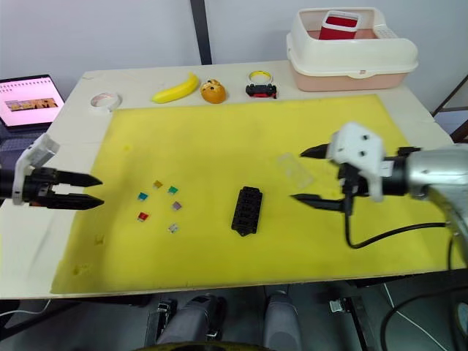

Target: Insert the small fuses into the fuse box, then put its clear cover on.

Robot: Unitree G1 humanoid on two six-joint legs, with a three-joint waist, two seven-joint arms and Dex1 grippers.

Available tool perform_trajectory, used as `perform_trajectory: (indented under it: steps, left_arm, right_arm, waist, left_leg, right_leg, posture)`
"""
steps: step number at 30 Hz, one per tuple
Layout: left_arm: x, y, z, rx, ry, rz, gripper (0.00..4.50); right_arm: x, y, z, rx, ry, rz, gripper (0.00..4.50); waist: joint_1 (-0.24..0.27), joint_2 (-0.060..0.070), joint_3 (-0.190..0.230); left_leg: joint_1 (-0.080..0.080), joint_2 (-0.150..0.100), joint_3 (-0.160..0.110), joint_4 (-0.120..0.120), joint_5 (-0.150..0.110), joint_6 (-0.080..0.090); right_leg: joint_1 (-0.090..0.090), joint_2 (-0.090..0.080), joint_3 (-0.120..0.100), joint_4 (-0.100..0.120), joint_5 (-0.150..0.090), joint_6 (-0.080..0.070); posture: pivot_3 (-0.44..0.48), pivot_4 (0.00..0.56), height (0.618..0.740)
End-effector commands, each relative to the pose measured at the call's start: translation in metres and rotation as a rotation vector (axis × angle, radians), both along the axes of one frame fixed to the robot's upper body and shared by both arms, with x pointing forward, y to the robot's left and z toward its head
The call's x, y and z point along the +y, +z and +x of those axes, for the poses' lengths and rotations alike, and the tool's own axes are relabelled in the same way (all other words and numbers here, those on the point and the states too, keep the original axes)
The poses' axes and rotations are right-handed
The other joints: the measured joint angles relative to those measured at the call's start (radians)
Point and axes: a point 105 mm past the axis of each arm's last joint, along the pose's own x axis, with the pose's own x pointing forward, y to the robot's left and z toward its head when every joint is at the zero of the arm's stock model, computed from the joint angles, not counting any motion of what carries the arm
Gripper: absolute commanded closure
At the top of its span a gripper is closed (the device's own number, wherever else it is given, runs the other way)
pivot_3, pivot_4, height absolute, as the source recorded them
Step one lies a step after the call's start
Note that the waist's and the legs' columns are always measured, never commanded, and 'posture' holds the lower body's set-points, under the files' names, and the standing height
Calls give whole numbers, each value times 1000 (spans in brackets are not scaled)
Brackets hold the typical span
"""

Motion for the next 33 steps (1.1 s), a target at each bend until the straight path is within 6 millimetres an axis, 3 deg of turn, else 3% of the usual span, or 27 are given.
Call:
perform_trajectory:
  steps: [1,10,21,25,33]
  left_arm:
    - [-13,13,-16,109,-1,-92,0]
    - [-11,-14,-32,381,140,-179,0]
    - [-31,-40,-17,490,215,-308,0]
    - [-42,-37,-9,486,213,-326,1779]
    - [-59,-31,2,475,207,-313,1779]
  right_arm:
    - [23,14,-10,-74,55,45,41]
    - [49,18,-10,-116,86,101,41]
    - [52,29,-12,-122,94,83,41]
    - [52,29,-16,-107,108,70,0]
    - [52,29,-15,-100,110,54,0]
  waist:
    - [3,0,0]
    - [8,0,0]
    - [10,0,0]
    - [10,0,0]
    - [10,0,0]
  left_leg:
    - [0,0,0,0,0,0]
    - [2,0,0,-1,-2,3]
    - [2,0,0,-1,-1,1]
    - [2,0,0,-1,0,0]
    - [2,0,0,-1,0,-1]
  right_leg:
    - [0,0,0,0,0,0]
    - [1,1,0,1,1,-1]
    - [1,1,1,1,1,-2]
    - [1,1,1,1,1,-2]
    - [1,1,1,1,1,-2]
  posture:
    - [0,150,740]
    - [0,150,740]
    - [0,150,740]
    - [0,150,740]
    - [0,150,740]
